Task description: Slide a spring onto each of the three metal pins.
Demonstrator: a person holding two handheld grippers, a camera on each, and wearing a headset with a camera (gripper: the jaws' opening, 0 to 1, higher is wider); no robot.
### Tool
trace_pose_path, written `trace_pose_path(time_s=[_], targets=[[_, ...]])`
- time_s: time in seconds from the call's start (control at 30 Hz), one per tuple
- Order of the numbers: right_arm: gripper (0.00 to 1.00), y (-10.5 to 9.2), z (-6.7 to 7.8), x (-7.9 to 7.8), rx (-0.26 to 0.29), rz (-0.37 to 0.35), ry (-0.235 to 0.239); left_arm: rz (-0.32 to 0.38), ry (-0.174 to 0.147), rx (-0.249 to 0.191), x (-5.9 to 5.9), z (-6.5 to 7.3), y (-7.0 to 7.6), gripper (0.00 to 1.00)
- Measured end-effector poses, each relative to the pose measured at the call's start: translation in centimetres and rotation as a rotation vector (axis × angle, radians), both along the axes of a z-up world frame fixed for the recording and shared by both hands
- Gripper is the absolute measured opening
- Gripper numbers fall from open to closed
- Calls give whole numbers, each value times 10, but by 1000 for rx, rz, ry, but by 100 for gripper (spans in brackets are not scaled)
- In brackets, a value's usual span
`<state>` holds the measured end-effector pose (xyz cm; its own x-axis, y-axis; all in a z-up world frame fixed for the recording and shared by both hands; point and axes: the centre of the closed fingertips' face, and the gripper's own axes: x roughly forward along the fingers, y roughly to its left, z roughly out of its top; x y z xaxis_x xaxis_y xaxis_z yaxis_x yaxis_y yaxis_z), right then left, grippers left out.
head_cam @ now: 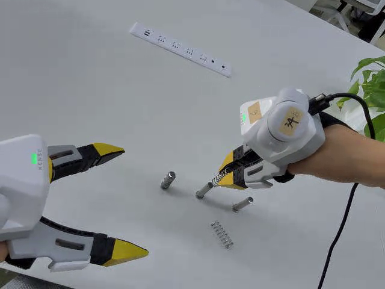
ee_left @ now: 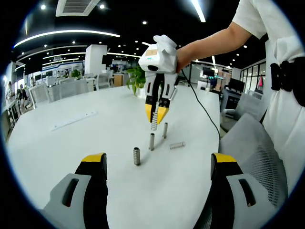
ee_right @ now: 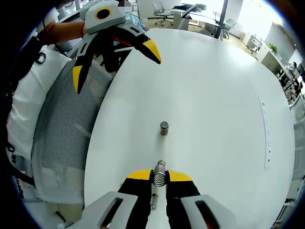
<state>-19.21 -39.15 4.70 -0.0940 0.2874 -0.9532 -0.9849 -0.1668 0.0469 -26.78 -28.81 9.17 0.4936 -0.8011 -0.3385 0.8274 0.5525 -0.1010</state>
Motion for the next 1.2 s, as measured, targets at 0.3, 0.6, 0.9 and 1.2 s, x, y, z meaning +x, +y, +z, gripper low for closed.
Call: trace_pose_path(time_s=[0.3,0.6,0.9,1.2], targets=[[7,1,-5,2,-6,2,7,-1,7,-3,2,-2,-2,89],[7,2,-9,1,-14,12,12,-3,4,-15,2,-1,-5,89],[7,1,-13,0,-21,17,15,-7,9,-19,1,-2,-6,89],[7,1,-17,0,-27,24,12,-13,12,-21,0,-3,-8,88]])
